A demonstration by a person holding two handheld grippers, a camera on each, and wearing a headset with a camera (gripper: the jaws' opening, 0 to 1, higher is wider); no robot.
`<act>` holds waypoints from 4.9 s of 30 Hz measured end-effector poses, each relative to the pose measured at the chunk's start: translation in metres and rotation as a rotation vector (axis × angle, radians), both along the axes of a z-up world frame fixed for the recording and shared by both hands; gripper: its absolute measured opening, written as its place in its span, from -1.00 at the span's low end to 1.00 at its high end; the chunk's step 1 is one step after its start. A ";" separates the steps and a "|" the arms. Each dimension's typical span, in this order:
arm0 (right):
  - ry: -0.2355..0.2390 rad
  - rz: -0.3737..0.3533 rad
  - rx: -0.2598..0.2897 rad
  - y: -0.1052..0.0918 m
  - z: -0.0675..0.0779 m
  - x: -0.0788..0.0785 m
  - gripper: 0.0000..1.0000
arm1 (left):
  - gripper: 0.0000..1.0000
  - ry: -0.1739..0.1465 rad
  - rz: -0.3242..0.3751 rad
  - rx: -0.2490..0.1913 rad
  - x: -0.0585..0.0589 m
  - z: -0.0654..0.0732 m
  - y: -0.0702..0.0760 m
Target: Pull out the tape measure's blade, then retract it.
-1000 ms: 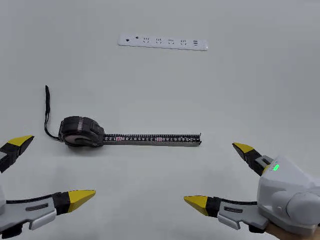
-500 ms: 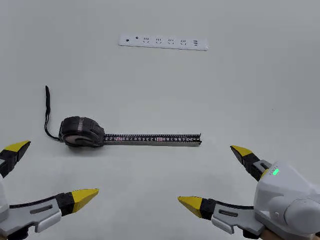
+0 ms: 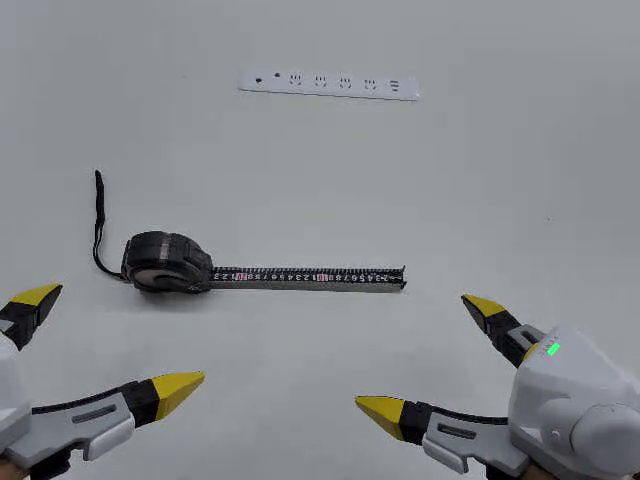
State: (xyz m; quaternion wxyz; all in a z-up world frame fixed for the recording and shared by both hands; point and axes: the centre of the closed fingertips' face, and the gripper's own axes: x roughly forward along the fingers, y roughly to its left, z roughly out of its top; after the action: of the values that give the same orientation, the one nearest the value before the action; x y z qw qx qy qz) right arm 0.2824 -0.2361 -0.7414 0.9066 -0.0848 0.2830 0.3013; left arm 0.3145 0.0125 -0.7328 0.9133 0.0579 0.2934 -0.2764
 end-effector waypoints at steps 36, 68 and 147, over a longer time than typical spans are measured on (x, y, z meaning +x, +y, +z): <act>0.014 0.097 -0.026 -0.013 -0.010 0.009 0.85 | 1.00 -0.006 0.111 0.046 0.016 -0.003 -0.005; -0.045 0.338 -0.075 -0.029 -0.031 0.052 0.34 | 0.95 -0.059 0.291 0.063 0.047 -0.010 0.000; 0.004 0.653 -0.157 -0.020 -0.078 0.094 -0.75 | 0.29 0.018 0.476 0.088 0.097 -0.057 0.004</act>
State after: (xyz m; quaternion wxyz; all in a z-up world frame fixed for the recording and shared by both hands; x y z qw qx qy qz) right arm 0.3764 -0.2562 -0.8198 0.7523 -0.2399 0.2651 0.5533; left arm 0.4113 0.0166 -0.7901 0.9467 0.0244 0.3185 -0.0408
